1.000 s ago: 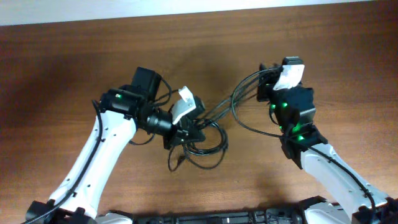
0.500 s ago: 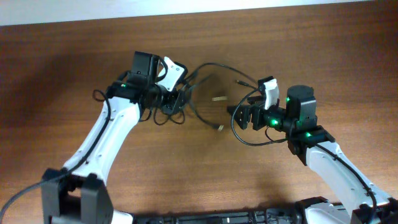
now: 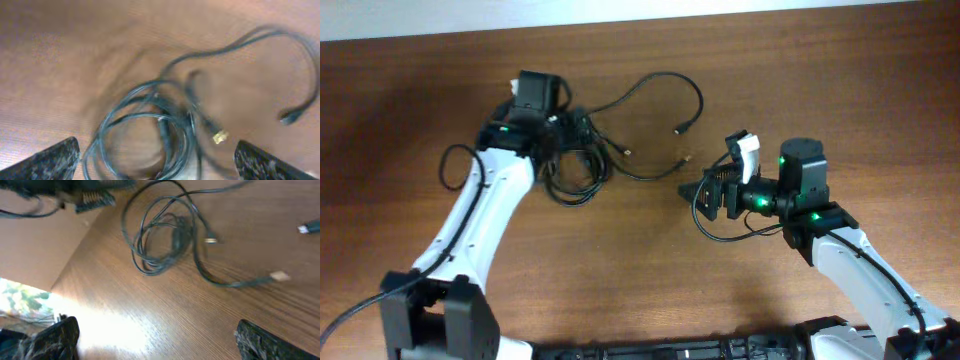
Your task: Untangle cables
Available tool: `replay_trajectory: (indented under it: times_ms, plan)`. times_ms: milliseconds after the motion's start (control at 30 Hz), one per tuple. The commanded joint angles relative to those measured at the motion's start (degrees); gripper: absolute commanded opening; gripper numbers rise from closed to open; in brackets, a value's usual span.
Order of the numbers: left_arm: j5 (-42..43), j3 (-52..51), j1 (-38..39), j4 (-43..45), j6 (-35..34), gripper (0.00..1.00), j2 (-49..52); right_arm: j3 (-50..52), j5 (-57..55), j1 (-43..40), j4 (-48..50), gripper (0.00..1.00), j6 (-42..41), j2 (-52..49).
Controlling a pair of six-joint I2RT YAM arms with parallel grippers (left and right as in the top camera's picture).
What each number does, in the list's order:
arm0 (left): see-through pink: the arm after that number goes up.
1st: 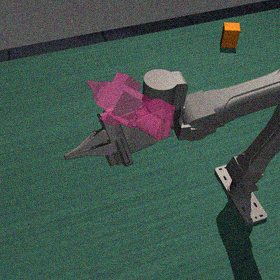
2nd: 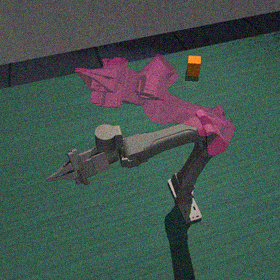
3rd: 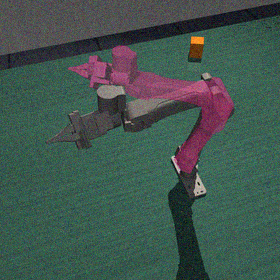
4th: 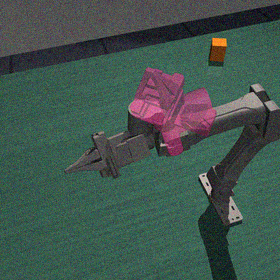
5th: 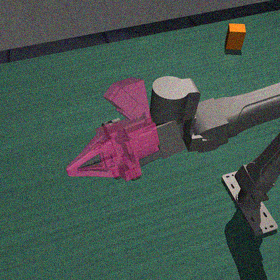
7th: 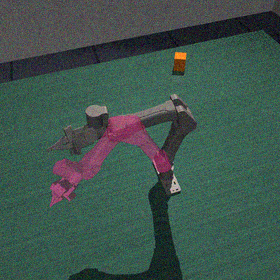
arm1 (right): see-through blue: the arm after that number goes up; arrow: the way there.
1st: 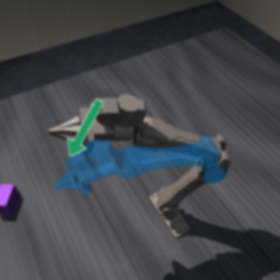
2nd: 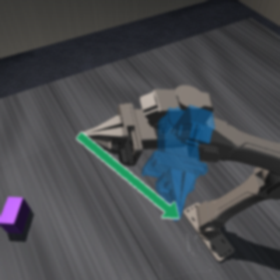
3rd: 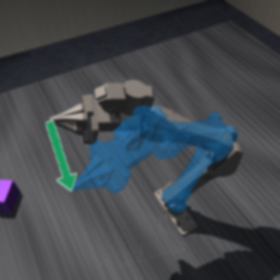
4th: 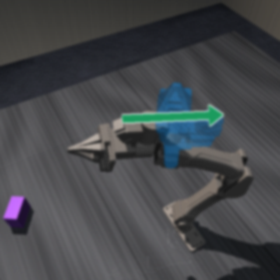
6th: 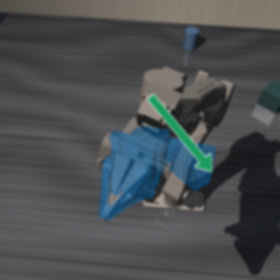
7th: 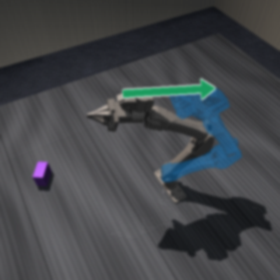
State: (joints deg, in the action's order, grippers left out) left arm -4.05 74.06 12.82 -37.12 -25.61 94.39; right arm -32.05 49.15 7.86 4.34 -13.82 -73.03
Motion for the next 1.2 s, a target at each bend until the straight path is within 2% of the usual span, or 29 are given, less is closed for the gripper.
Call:
replay_trajectory:
  times_ms: [0, 33, 100, 200, 267, 400, 467, 533, 567, 600, 633, 667, 733, 800, 900, 933, 967, 1167]
  plan:
    - [14.60, 1.46, -0.20, 2.78, 2.12, 0.99, -2.14, -0.52, -3.30, 0.00, -0.55, 0.99, -0.13, 0.17]
    - [11.67, 1.44, 0.22, 2.78, 2.03, 0.99, -1.99, -0.52, -3.30, 0.00, -0.55, 0.99, -0.13, 0.17]
    - [3.87, 1.42, 0.13, 1.75, -3.06, 0.99, -1.33, -0.52, -3.30, 0.00, -1.01, 0.99, -0.13, 0.17]
    - [-2.51, 1.42, -0.61, -3.04, -11.21, 0.99, -1.18, -0.52, -3.32, 0.00, -2.03, 0.99, -0.13, 0.17]
    - [-2.84, 1.40, -1.75, -10.05, -25.40, 0.99, -1.18, -0.52, -3.32, 0.00, -2.01, 0.99, -0.11, 0.17]
    - [-2.49, -2.25, -1.75, -10.78, -36.26, 0.99, 0.70, -0.52, -3.30, 0.00, -2.03, 0.99, -0.11, 0.17]
    - [3.10, -4.87, -1.73, -6.73, -36.94, 0.86, 4.52, -0.52, -3.30, 0.00, -2.03, 0.99, -0.13, 0.17]
    - [4.15, -5.16, -1.75, -3.58, -36.92, 0.63, 8.74, -0.52, -3.30, 0.00, -2.03, 0.99, -0.13, 0.17]
    - [4.33, -5.16, -1.73, -3.08, -36.92, 0.47, 10.36, -0.52, -3.30, 0.00, -2.03, 0.99, -0.13, 0.17]
    - [4.59, -5.16, -1.73, -2.93, -36.92, 0.10, 11.63, -0.52, -3.32, 0.00, -2.03, 0.99, -0.13, 0.15]
    - [5.46, -5.16, -1.75, -2.47, -36.89, 0.00, 11.85, -0.52, -3.32, 0.02, -2.01, 0.99, -0.15, -0.26]
    - [7.32, -4.66, -1.75, -2.08, -36.89, 0.00, 11.21, -0.52, -3.34, 0.07, -2.01, 0.99, -0.90, -0.83]
    - [8.83, -2.23, -1.75, -2.10, -36.92, 0.00, 8.20, -0.52, -7.39, 2.03, -1.84, 0.99, -11.23, -4.39]
    - [9.27, -1.31, -1.75, -2.10, -36.96, 0.00, 4.46, -0.52, -11.80, 6.67, 2.12, 0.99, -13.84, -9.31]
    - [13.90, -1.09, -1.16, -2.08, -42.75, 0.00, -2.12, -0.52, -12.72, 13.49, 18.03, 0.99, -20.02, -15.89]
    - [14.38, -1.09, -0.70, -2.03, -46.23, 0.00, -5.11, -0.52, -15.78, 15.98, 24.46, 0.99, -23.02, -17.88]
    - [14.38, -1.09, 0.00, -1.84, -49.27, 0.00, -8.61, -0.52, -21.38, 18.18, 26.80, 0.99, -24.96, -19.06]
    - [14.14, -1.09, 4.24, 1.60, -53.55, 0.00, -18.38, -0.55, -44.04, 31.12, 38.60, 0.99, -25.70, -20.96]
